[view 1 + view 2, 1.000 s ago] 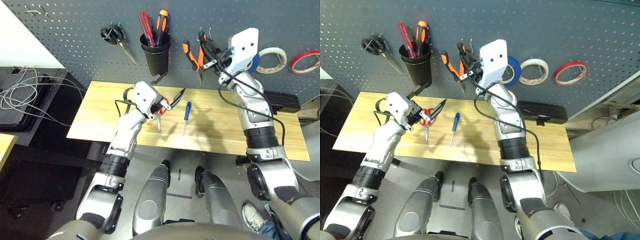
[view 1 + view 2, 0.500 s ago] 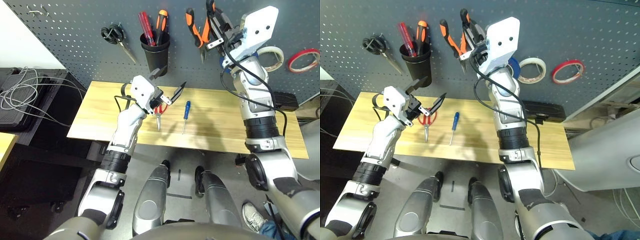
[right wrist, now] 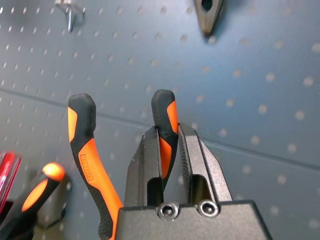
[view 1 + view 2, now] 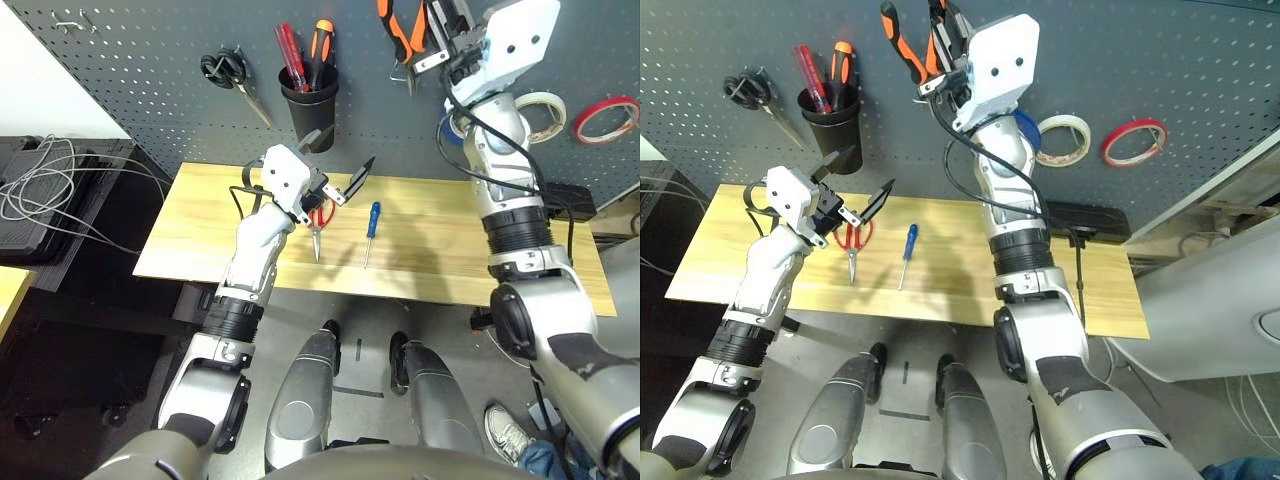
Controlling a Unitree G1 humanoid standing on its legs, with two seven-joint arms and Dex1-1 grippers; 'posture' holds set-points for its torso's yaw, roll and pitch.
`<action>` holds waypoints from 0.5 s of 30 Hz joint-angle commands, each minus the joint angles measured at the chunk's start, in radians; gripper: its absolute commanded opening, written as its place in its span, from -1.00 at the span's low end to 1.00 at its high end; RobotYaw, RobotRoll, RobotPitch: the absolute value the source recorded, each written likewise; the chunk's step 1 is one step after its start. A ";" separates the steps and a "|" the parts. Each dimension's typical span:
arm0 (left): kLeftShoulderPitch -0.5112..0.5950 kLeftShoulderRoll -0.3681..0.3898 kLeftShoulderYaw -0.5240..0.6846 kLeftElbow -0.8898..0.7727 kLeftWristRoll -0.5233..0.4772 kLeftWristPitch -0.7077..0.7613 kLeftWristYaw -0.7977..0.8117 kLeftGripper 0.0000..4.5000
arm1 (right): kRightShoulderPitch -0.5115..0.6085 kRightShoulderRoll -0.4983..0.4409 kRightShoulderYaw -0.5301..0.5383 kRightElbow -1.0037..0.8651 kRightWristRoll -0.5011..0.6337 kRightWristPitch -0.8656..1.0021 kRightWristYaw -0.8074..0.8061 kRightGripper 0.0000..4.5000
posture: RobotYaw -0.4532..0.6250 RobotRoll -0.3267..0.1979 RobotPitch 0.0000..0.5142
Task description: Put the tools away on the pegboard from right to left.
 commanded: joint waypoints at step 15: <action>0.008 -0.003 -0.003 -0.013 0.010 0.002 0.001 1.00 | -0.067 0.025 -0.041 0.051 0.019 -0.056 -0.055 -0.87 | 0.09 0.25 -0.01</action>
